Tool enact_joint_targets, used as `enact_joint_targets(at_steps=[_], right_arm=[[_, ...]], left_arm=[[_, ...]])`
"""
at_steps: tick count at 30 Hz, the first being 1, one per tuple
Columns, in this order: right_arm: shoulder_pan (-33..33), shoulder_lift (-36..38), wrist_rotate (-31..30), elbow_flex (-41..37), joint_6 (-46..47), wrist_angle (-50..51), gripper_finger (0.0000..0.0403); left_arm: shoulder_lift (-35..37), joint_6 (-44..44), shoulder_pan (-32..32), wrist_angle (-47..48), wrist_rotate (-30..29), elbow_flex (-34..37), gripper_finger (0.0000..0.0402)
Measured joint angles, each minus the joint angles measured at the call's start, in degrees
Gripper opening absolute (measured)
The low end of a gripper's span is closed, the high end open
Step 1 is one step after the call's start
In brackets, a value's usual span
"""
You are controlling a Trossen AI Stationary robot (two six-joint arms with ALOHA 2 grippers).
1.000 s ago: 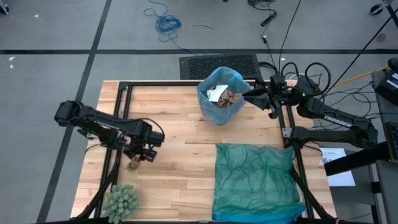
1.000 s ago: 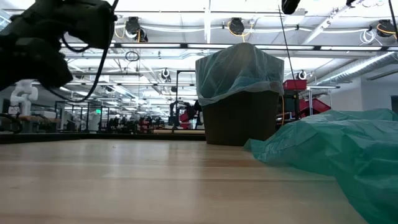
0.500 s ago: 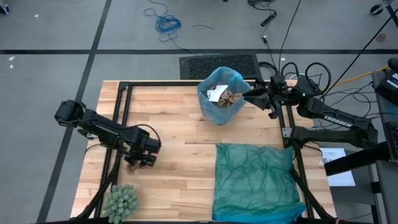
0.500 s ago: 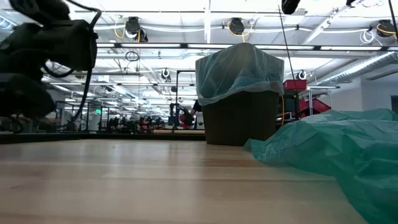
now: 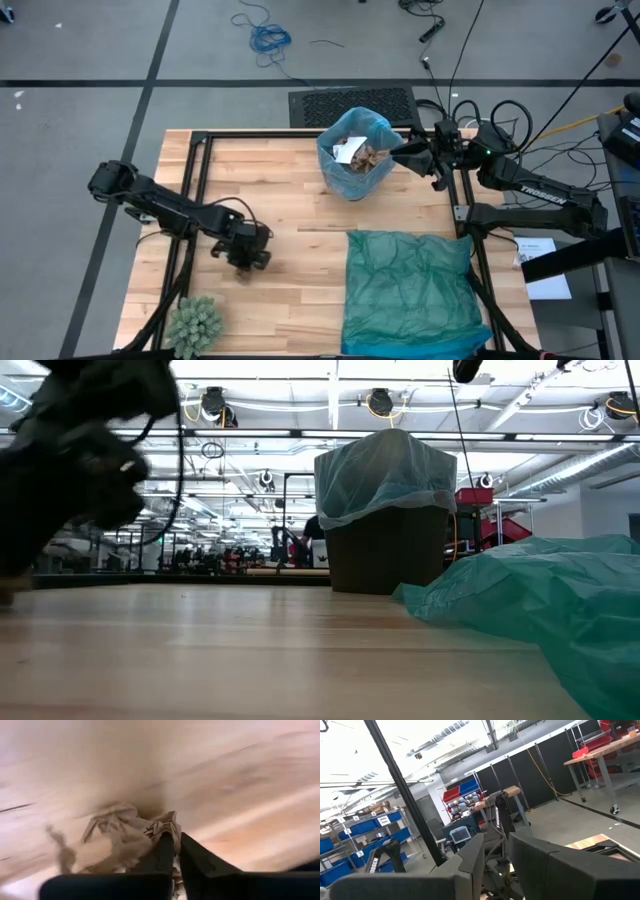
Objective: Place trash/remove bag and relplace
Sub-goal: Put the brown napkin into the black trash bin
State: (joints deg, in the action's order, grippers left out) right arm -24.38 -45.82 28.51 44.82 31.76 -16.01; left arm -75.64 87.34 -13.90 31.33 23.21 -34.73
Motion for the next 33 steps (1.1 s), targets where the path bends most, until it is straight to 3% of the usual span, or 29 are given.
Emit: enact_joint_targets(at_steps=[2,6,11,16,22,28,33], right_arm=[[-0.02,0.00,0.00,-0.01,-0.06,0.00,0.0084],[-0.02,0.00,0.01,-0.01,-0.57,-0.03,0.0084],[-0.02,0.00,0.00,-0.02,-1.02,-0.25,0.0084],[-0.02,-0.04,0.02,0.00,-1.00,-1.26,0.0084],[0.00,-0.02,0.02,0.00,-1.08,-6.47,0.0084],[-0.01,-0.02,-0.12,0.00,-1.18,-7.27,0.0084],[0.00,-0.02,-1.62,0.00,-1.18,-7.26,0.0084]], left_arm=[[-0.01,-0.02,0.82,-1.25,-3.10,-3.30,0.0012],[0.00,-3.98,3.34,-6.95,-14.82,-11.98,0.0005],[0.00,-17.85,7.42,-13.20,-30.61,-23.40,0.0004],[0.00,-32.29,13.58,-18.91,-37.32,-34.00,0.0004],[-3.63,-43.69,22.79,-21.81,-34.48,-45.12,0.0004],[-16.83,-50.09,29.35,-20.90,-22.93,-62.52,0.0002],[-29.31,-56.37,31.52,-4.86,-16.51,-80.07,0.0001]])
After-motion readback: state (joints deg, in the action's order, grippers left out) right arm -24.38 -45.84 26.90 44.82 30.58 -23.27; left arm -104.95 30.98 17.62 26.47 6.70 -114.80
